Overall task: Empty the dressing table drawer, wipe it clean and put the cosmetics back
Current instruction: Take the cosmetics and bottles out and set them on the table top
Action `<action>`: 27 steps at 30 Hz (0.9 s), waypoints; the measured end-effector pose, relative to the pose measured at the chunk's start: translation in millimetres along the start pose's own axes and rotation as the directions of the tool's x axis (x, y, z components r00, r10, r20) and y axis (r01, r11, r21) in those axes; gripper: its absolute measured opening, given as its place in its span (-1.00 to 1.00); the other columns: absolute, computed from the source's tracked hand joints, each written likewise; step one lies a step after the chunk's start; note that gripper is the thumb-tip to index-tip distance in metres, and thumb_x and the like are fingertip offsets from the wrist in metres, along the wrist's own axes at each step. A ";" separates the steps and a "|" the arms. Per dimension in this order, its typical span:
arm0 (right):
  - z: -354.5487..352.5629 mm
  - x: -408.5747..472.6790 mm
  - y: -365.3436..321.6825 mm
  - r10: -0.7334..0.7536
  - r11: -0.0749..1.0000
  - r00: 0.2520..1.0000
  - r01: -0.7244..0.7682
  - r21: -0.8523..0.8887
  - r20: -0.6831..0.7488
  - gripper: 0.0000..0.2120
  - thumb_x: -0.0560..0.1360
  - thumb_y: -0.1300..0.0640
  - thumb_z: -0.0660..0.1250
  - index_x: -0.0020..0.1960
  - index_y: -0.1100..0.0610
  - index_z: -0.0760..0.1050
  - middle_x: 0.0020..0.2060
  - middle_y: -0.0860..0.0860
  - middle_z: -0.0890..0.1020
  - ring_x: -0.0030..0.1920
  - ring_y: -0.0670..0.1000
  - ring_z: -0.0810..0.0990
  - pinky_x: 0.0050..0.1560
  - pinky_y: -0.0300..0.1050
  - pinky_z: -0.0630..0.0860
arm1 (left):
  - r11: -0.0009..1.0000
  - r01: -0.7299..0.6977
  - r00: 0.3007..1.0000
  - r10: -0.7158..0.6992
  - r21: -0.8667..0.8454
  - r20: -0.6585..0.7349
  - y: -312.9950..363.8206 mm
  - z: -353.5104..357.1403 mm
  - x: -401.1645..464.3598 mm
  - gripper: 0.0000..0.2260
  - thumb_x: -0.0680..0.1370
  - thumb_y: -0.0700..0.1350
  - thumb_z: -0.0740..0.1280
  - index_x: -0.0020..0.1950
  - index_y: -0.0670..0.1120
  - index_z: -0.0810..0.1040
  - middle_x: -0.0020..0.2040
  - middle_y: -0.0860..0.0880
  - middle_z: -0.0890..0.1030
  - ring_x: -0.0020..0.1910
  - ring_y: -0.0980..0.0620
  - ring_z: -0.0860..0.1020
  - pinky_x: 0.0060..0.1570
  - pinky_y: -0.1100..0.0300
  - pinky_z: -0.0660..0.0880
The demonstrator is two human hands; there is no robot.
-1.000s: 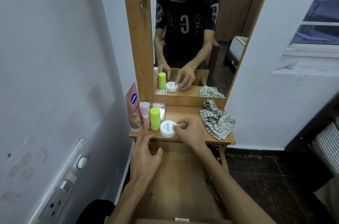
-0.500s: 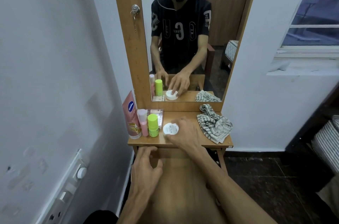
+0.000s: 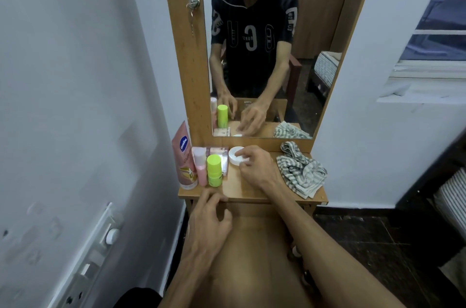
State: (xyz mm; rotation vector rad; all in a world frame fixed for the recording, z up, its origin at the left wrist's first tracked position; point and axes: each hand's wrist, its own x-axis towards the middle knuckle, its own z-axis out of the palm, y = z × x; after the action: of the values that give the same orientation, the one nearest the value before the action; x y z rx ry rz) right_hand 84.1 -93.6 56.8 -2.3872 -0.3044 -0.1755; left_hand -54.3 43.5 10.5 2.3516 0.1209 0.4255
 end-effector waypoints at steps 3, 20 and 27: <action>-12.4 -16.7 10.1 -0.048 0.995 0.992 0.058 0.083 -0.119 -0.69 0.42 0.27 0.37 0.11 0.07 0.73 0.07 -0.03 0.72 -0.01 -0.10 0.65 0.04 -0.13 0.67 | 1.000 0.004 0.999 -0.004 -0.011 -0.051 5.2 4.0 -13.4 -0.84 0.44 -0.17 0.45 -0.01 0.01 0.62 0.04 0.16 0.50 -0.07 0.15 0.51 -0.16 0.37 0.37; -107.7 -132.8 57.7 0.113 0.943 0.950 -0.010 -0.334 0.290 -0.91 0.40 -0.04 0.48 -0.14 -0.06 0.65 -0.30 -0.19 0.66 -0.20 -0.16 0.62 -0.19 -0.20 0.52 | 0.986 -0.168 0.926 0.163 -0.015 0.339 64.2 84.4 -49.4 -0.79 0.40 0.07 0.39 0.01 0.10 0.57 -0.03 0.16 0.55 -0.11 0.14 0.55 -0.15 0.11 0.57; -101.8 -163.8 69.9 0.129 0.905 0.958 -0.008 -0.426 0.255 -0.75 0.36 -0.20 0.48 -0.07 -0.08 0.64 -0.21 -0.14 0.66 -0.11 -0.07 0.63 -0.03 -0.04 0.63 | 0.990 -0.134 0.939 0.115 0.036 0.324 69.5 92.8 -51.9 -0.80 0.40 0.08 0.44 -0.04 0.07 0.55 -0.08 0.14 0.55 -0.12 0.10 0.54 -0.18 0.16 0.50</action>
State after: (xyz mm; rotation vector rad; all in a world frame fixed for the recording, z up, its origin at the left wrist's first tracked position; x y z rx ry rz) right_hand -59.3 -240.3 52.5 -2.8555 -0.3376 0.1475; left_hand -74.3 -78.5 -18.8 2.4596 -0.1733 0.0937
